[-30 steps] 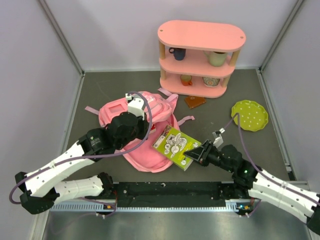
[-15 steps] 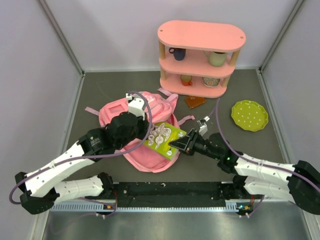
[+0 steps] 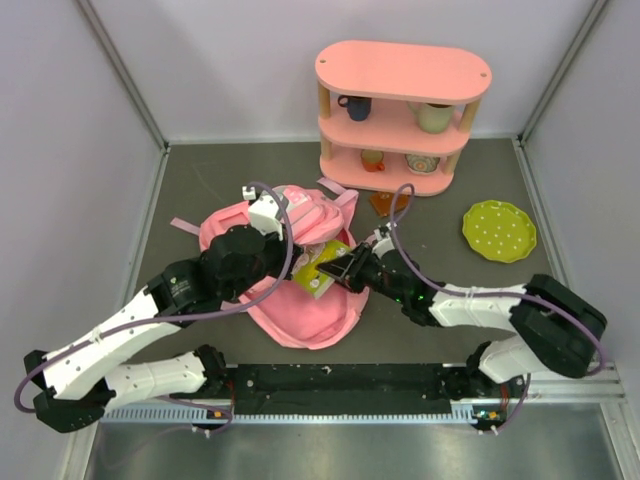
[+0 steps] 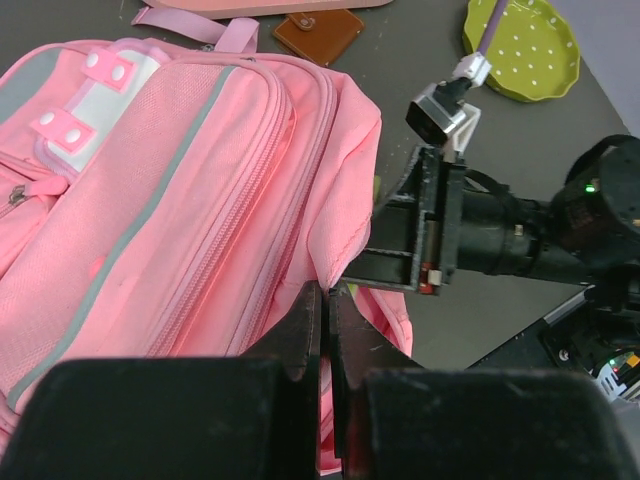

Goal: Pack the student bag
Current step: Place the book in the student bag.

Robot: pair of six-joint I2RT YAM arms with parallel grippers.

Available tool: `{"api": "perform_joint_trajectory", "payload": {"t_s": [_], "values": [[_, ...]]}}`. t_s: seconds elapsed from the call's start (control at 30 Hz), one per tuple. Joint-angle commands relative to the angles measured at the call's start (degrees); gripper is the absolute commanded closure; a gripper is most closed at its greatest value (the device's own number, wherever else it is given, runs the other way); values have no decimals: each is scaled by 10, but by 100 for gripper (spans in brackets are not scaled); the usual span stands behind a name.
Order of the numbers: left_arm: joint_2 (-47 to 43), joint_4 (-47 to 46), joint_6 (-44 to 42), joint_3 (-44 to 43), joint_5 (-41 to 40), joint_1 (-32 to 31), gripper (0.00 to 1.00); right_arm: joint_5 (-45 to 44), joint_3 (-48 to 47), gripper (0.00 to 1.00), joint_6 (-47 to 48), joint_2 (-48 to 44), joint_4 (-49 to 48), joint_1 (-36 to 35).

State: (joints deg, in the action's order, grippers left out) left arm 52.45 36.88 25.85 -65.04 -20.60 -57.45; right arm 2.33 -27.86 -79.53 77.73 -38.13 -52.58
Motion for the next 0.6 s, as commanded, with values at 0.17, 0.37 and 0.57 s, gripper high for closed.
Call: {"api": "perform_joint_trajectory", "payload": {"t_s": [0.17, 0.37, 0.57], "values": [[-31, -100, 12, -18, 14, -2, 100, -119, -134, 93, -13, 165, -99, -37], [-36, -100, 15, -12, 14, -2, 100, -155, -141, 70, -49, 221, -87, -60], [-37, -103, 17, -2, 15, -2, 100, -99, -133, 39, -25, 208, -31, -62]]}}
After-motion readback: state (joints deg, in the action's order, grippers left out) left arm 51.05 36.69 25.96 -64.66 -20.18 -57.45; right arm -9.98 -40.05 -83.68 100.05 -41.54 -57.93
